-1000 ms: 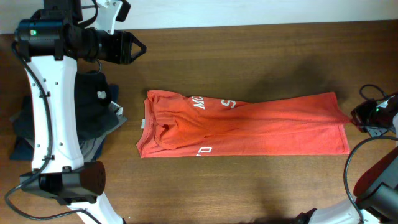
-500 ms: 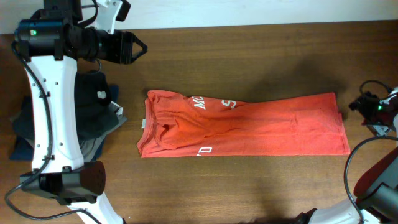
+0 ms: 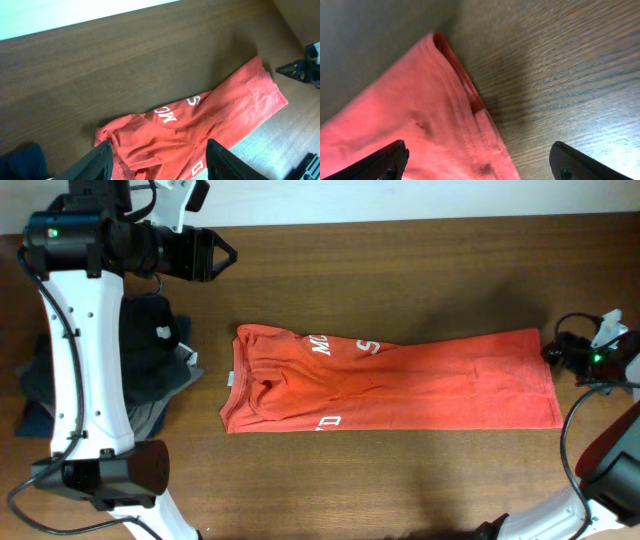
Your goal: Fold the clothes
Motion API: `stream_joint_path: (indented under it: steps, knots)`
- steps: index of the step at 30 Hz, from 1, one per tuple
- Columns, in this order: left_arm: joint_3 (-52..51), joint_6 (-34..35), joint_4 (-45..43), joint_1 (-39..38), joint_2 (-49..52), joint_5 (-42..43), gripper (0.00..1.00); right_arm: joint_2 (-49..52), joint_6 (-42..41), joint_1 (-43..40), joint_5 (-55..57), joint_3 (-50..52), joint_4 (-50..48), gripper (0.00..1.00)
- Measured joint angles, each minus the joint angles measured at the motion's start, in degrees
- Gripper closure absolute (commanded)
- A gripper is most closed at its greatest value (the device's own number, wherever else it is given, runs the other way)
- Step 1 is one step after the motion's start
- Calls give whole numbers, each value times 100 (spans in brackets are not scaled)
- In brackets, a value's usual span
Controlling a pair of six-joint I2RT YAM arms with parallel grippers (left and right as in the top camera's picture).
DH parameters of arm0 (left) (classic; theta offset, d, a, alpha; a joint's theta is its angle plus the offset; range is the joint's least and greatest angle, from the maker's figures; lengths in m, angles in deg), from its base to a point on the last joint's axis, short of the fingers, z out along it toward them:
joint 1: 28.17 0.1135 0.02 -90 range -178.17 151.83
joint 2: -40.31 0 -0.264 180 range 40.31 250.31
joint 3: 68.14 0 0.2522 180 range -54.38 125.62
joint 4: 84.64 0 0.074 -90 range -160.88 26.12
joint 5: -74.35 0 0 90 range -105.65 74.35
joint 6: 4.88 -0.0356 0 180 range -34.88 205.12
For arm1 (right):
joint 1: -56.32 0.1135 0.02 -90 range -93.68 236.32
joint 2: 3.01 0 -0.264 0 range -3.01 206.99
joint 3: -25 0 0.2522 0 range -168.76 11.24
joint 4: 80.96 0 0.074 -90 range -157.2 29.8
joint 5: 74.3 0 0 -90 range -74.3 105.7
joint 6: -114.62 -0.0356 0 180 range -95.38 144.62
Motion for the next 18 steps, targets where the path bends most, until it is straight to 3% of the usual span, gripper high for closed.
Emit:
stream_joint_path:
  steps: [4, 6, 9, 12, 18]
  knots:
    - [0, 0, 2, 0, -57, 0, 39, 103, 313, -7, -2, 0, 31, 15]
    - [0, 0, 2, 0, -72, 0, 39, 111, 407, -9, 0, 0, 74, 24]
    - [0, 0, -2, 0, -76, 0, 39, 205, 474, -9, -2, -2, 201, 18]
    - [0, 0, -20, 0, -76, -2, 39, 424, 522, -9, 7, -2, 341, 19]
    - [0, 0, -37, 0, -76, -2, 39, 522, 616, -20, 17, -72, 590, 38]
